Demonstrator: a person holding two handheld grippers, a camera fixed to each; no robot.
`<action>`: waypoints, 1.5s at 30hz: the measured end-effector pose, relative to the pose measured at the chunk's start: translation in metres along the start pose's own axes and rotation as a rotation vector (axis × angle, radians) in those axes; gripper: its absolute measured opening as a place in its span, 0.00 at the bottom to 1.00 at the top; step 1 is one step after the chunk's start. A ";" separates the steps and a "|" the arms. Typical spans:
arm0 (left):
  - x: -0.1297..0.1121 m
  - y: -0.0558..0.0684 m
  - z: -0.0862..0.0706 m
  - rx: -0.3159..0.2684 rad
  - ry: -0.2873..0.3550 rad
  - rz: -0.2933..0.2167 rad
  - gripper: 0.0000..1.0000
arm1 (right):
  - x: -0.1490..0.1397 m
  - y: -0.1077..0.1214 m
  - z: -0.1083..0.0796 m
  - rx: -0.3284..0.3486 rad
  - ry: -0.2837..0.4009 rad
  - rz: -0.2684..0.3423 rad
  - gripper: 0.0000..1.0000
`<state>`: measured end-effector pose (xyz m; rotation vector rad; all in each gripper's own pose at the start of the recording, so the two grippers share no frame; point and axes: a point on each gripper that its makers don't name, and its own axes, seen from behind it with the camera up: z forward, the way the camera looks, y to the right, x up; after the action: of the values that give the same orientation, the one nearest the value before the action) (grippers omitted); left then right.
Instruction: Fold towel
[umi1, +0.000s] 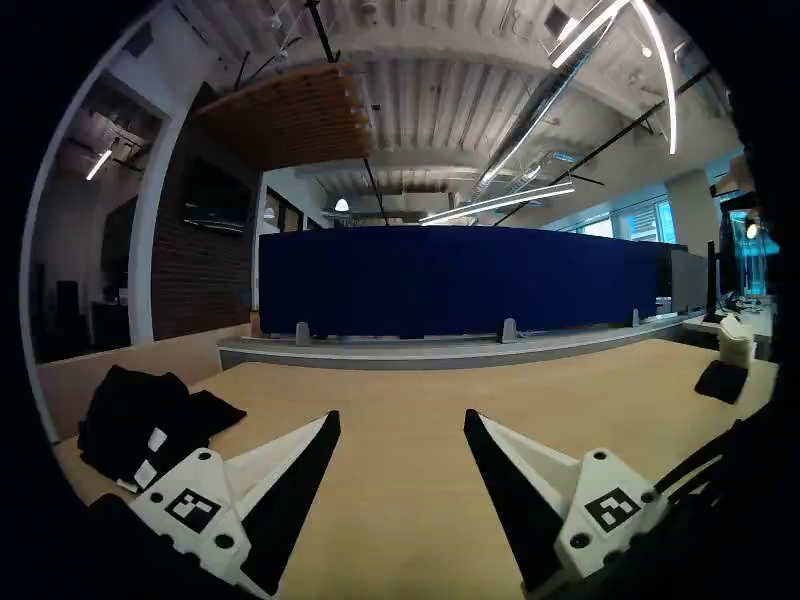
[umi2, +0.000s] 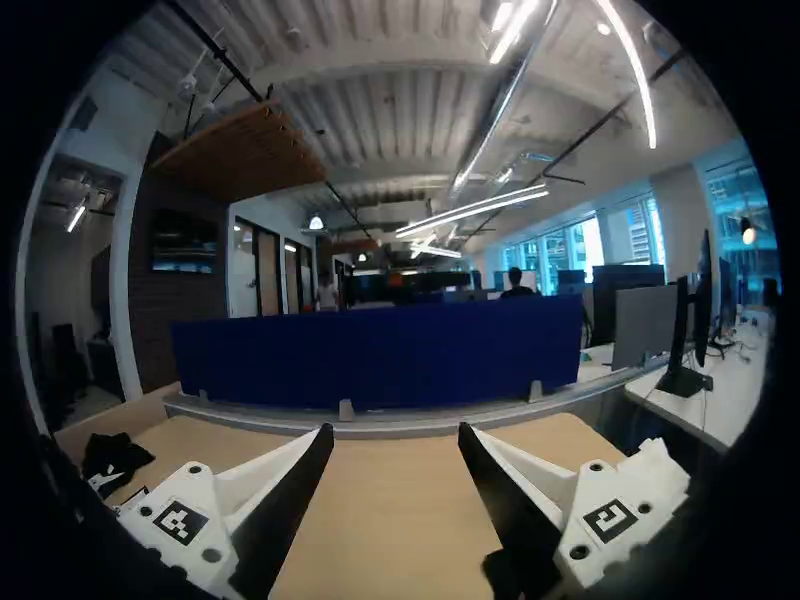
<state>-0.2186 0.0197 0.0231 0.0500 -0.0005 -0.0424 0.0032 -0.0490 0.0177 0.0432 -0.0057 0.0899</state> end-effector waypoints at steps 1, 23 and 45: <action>0.000 0.000 0.000 0.000 0.000 0.000 0.92 | 0.002 0.001 -0.002 0.000 0.004 0.002 0.97; 0.001 0.000 -0.001 0.000 0.000 -0.001 0.92 | -0.020 0.021 -0.007 -0.014 0.023 -0.030 0.99; 0.002 0.000 -0.002 0.000 0.000 -0.001 0.92 | -0.118 0.054 0.007 -0.059 0.011 -0.014 0.99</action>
<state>-0.2168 0.0195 0.0211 0.0499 -0.0008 -0.0431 -0.1194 -0.0061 0.0260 -0.0160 0.0034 0.0758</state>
